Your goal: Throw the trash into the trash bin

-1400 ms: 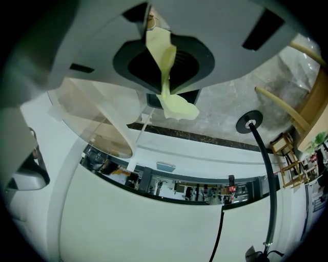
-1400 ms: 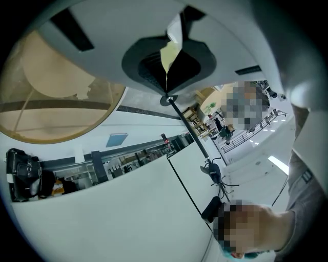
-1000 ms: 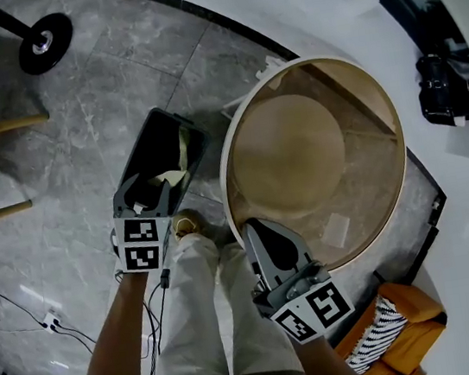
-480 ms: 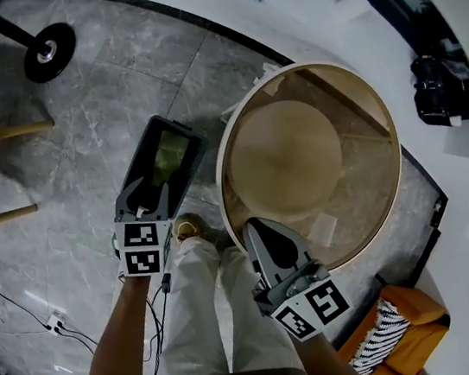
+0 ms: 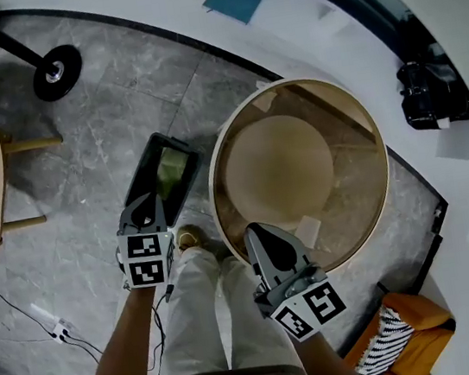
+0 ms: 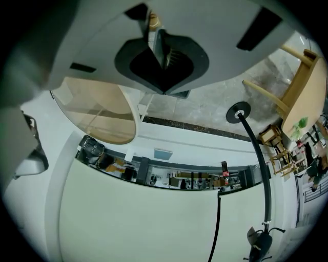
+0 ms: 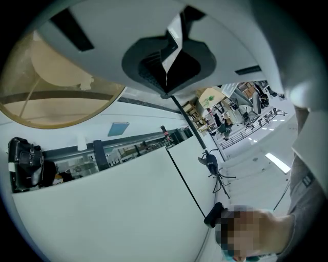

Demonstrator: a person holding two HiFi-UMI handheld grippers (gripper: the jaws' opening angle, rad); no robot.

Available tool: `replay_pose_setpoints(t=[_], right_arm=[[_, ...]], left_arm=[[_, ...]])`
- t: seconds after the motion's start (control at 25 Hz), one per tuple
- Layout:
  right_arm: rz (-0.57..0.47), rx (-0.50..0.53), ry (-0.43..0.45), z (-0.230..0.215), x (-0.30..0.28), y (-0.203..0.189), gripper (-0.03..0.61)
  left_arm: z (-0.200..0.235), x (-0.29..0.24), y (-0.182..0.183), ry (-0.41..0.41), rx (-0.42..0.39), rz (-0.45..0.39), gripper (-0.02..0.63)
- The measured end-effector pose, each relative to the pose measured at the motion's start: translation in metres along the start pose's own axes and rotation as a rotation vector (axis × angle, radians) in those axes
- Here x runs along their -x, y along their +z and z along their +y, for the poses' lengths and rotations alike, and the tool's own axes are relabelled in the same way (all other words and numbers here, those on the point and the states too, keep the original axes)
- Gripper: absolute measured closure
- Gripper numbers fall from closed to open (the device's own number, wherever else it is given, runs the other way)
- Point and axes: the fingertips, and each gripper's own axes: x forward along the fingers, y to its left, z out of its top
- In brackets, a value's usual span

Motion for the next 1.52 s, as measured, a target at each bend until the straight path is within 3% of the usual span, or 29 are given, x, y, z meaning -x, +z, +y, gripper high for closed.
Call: replay_pose_setpoints(t=[0.16, 0.36, 0.56, 0.8, 1.04, 1.32, 1.52], right_arm=[[-0.036, -0.002, -0.021, -0.005, 0.016, 0.01, 0.56], [-0.094, -0.014, -0.103, -0.026, 0.056, 0.015, 0.559], [-0.153, -0.039, -0.235, -0.068, 0.121, 0.017, 0.56], [-0.221, -0.094, -0.418, -0.116, 0.212, 0.002, 0.559], [-0.299, -0.159, -0.554, -0.147, 0.294, -0.015, 0.558], [-0.352, -0.216, -0.605, -0.161, 0.332, -0.031, 0.558], [-0.352, -0.231, -0.6, -0.164, 0.339, -0.038, 0.559]], left_arm=[[-0.018, 0.012, 0.017, -0.024, 0.019, -0.027, 0.594], [-0.077, 0.018, 0.038, -0.111, -0.049, -0.059, 0.594], [-0.173, 0.013, 0.051, -0.242, -0.166, -0.069, 0.594], [-0.298, 0.012, 0.046, -0.419, -0.318, -0.055, 0.594], [-0.394, 0.024, 0.034, -0.542, -0.435, -0.047, 0.594], [-0.439, 0.036, 0.025, -0.627, -0.475, -0.029, 0.594], [-0.441, 0.031, 0.019, -0.582, -0.489, -0.022, 0.592]])
